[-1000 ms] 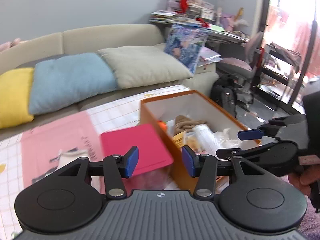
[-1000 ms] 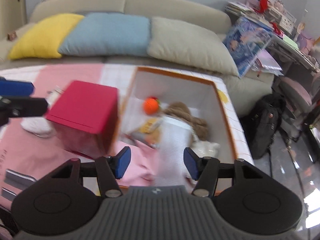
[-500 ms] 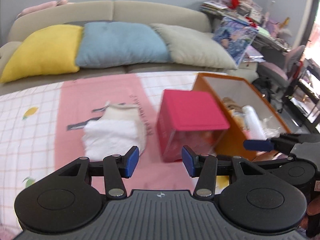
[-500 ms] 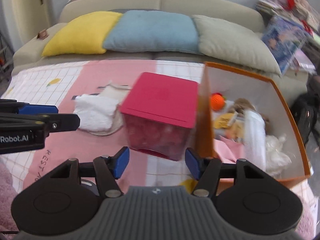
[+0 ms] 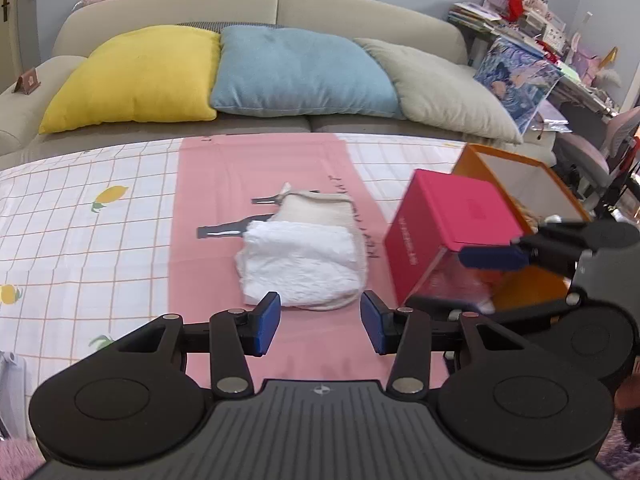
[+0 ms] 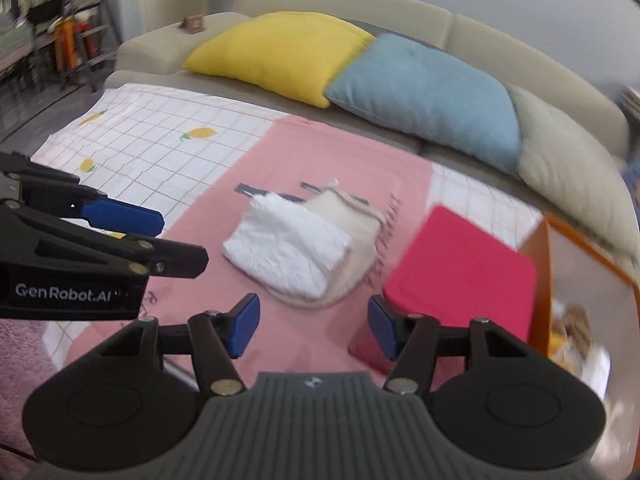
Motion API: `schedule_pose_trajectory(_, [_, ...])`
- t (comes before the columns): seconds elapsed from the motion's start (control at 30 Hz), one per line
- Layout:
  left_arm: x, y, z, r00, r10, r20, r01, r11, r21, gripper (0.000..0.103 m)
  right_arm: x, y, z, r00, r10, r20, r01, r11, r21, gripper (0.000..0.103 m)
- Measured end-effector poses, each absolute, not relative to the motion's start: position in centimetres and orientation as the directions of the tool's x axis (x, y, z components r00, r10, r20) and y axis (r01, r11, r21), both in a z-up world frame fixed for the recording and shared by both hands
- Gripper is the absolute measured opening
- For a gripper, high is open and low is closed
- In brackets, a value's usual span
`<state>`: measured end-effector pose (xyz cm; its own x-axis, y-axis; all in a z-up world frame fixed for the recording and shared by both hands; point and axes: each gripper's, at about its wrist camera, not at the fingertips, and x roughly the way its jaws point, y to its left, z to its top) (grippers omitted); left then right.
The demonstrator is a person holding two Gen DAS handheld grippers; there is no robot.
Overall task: Organize soft objects
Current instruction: 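Withdraw both tools from the box back over the bed, then lower the left tool and grasp the white crumpled cloth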
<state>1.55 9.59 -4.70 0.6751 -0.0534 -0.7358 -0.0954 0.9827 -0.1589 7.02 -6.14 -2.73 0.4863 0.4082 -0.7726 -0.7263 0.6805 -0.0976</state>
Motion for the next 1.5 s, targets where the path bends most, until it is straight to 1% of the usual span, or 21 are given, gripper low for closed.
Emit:
schedule_pose_trajectory(0.13, [2.7, 10.7, -5.6, 0.656, -0.056, -0.752, -0.076, 0.987, -0.14, 0.053, 8.8, -4.0, -3.6, 0.48, 0.403, -0.779, -0.765, 0.627, -0.147, 0.053])
schedule_pose_trajectory(0.3, [4.2, 12.0, -7.0, 0.628, -0.082, -0.774, -0.065, 0.986, -0.156, 0.053, 11.1, -2.1, -5.2, 0.466, 0.374, -0.802, -0.784, 0.595, -0.178, 0.051])
schedule_pose_trajectory(0.37, [4.9, 12.5, -7.6, 0.621, -0.094, -0.778, -0.061, 0.984, -0.167, 0.053, 11.6, -1.5, -5.6, 0.467, 0.363, -0.806, -0.792, 0.577, -0.199, 0.046])
schedule_pose_trajectory(0.4, [5.2, 12.8, -7.9, 0.621, -0.094, -0.778, -0.061, 0.984, -0.168, 0.053, 11.9, -1.3, -5.8, 0.464, 0.36, -0.809, -0.795, 0.572, -0.201, 0.042])
schedule_pose_trajectory(0.43, [5.5, 13.0, -8.1, 0.624, -0.095, -0.776, -0.062, 0.983, -0.17, 0.053, 12.3, -1.1, -6.0, 0.461, 0.353, -0.814, -0.796, 0.57, -0.203, 0.041])
schedule_pose_trajectory(0.6, [7.7, 13.7, -9.3, 0.617, -0.109, -0.779, -0.057, 0.982, -0.182, 0.055, 13.7, 0.0, -7.2, 0.45, 0.323, -0.833, -0.784, 0.589, -0.195, 0.041])
schedule_pose_trajectory(0.73, [9.2, 13.4, -9.8, 0.628, -0.109, -0.771, 0.052, 0.994, -0.099, 0.056, 14.0, 0.8, -7.7, 0.451, 0.306, -0.839, -0.787, 0.58, -0.212, 0.038])
schedule_pose_trajectory(0.8, [9.8, 13.3, -10.0, 0.634, -0.122, -0.763, 0.13, 0.99, -0.051, 0.064, 14.3, 1.0, -7.8, 0.443, 0.302, -0.844, -0.794, 0.57, -0.212, 0.034])
schedule_pose_trajectory(0.9, [10.8, 12.9, -10.2, 0.627, -0.13, -0.768, 0.253, 0.966, 0.043, 0.068, 14.9, 1.5, -8.1, 0.434, 0.285, -0.855, -0.799, 0.56, -0.219, 0.034])
schedule_pose_trajectory(0.93, [11.1, 12.7, -10.4, 0.622, -0.128, -0.773, 0.29, 0.954, 0.075, 0.068, 15.2, 1.6, -8.1, 0.428, 0.282, -0.859, -0.797, 0.566, -0.211, 0.034])
schedule_pose_trajectory(1.0, [11.8, 12.5, -10.8, 0.61, -0.12, -0.783, 0.352, 0.927, 0.131, 0.072, 15.6, 1.7, -8.1, 0.417, 0.282, -0.864, -0.791, 0.582, -0.192, 0.034])
schedule_pose_trajectory(1.07, [12.6, 12.3, -11.5, 0.59, -0.114, -0.799, 0.406, 0.897, 0.173, 0.075, 15.9, 1.9, -8.3, 0.406, 0.281, -0.87, -0.781, 0.601, -0.171, 0.034])
schedule_pose_trajectory(1.13, [13.2, 12.1, -12.1, 0.575, -0.111, -0.81, 0.443, 0.875, 0.195, 0.075, 16.0, 2.1, -8.5, 0.398, 0.281, -0.873, -0.772, 0.617, -0.153, 0.034])
schedule_pose_trajectory(1.17, [13.6, 12.1, -12.4, 0.565, -0.116, -0.817, 0.456, 0.869, 0.192, 0.076, 16.1, 2.3, -8.7, 0.392, 0.279, -0.877, -0.77, 0.621, -0.146, 0.033])
schedule_pose_trajectory(1.23, [14.3, 12.1, -13.1, 0.529, -0.139, -0.837, 0.471, 0.868, 0.154, 0.076, 16.3, 2.6, -9.1, 0.379, 0.27, -0.885, -0.766, 0.628, -0.137, 0.023])
schedule_pose_trajectory(1.3, [15.2, 12.2, -13.9, 0.491, -0.166, -0.855, 0.476, 0.873, 0.104, 0.076, 16.6, 2.8, -9.6, 0.364, 0.263, -0.894, -0.761, 0.637, -0.122, 0.023])
schedule_pose_trajectory(1.37, [15.6, 12.4, -14.6, 0.472, -0.173, -0.864, 0.463, 0.883, 0.077, 0.074, 16.7, 3.0, -10.1, 0.349, 0.256, -0.901, -0.75, 0.653, -0.105, 0.02])
schedule_pose_trajectory(1.43, [15.8, 12.6, -14.9, 0.455, -0.188, -0.87, 0.433, 0.901, 0.032, 0.065, 17.1, 3.0, -10.6, 0.332, 0.248, -0.91, -0.736, 0.672, -0.085, 0.017])
schedule_pose_trajectory(1.5, [15.5, 12.9, -15.0, 0.463, -0.191, -0.866, 0.388, 0.922, 0.004, 0.059, 17.4, 2.8, -10.9, 0.318, 0.257, -0.912, -0.719, 0.693, -0.056, 0.014])
